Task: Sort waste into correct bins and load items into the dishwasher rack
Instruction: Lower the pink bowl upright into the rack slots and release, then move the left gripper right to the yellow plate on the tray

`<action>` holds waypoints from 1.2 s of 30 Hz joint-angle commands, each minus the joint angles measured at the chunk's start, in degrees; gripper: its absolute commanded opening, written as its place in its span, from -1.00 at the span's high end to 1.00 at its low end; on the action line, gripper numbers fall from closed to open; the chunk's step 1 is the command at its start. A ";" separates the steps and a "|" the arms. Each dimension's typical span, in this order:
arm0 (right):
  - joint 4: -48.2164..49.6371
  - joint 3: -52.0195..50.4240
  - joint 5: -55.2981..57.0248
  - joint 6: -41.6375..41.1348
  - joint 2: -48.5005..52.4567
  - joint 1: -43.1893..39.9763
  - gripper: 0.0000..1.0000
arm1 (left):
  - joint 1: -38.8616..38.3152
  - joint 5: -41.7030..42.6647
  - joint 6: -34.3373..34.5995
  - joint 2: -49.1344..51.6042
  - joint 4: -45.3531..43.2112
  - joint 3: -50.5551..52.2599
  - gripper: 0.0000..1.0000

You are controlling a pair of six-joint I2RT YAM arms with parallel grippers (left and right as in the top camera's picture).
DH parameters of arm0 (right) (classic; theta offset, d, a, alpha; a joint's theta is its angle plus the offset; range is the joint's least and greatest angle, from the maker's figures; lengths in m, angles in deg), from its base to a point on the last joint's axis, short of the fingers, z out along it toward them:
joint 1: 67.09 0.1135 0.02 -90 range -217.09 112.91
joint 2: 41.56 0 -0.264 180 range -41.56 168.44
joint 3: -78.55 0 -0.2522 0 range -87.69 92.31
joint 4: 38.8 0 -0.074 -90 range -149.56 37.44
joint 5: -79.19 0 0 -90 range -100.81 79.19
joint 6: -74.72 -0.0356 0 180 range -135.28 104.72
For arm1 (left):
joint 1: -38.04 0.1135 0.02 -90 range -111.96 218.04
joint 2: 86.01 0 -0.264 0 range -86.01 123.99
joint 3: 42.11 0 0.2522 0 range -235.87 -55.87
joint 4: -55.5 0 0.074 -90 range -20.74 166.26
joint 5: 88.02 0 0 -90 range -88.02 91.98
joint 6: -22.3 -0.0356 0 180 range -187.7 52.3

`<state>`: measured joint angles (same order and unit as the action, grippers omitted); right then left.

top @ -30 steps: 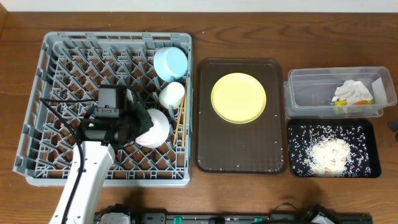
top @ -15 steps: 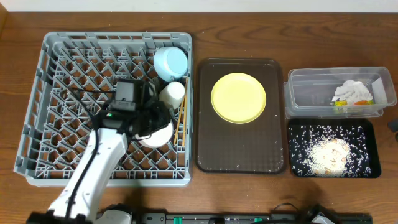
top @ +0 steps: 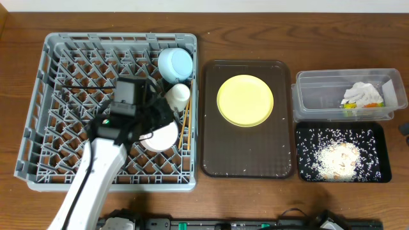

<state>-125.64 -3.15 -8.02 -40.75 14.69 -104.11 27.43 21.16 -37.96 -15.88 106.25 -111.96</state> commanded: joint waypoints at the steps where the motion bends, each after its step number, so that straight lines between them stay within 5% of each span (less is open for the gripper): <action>1: -0.07 0.00 0.00 -0.63 -0.09 -0.74 -0.99 | 0.17 -7.63 -0.59 -2.84 3.72 -1.53 0.88; 8: -0.07 0.00 0.00 -0.63 -0.09 -0.74 -0.98 | 0.17 -12.61 -1.95 -1.14 11.41 -1.03 0.88; 20: -0.07 0.00 0.00 -0.66 -0.09 -0.74 -0.98 | 0.17 -20.28 -3.17 7.89 6.80 -0.39 0.88; 36: -0.07 0.00 0.00 -0.63 -0.09 -0.74 -0.98 | -0.66 -9.16 -3.17 4.98 4.68 -0.92 0.88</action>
<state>-125.64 -3.15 -8.02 -40.75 14.69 -104.11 26.84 10.88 -40.60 -9.65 111.26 -113.58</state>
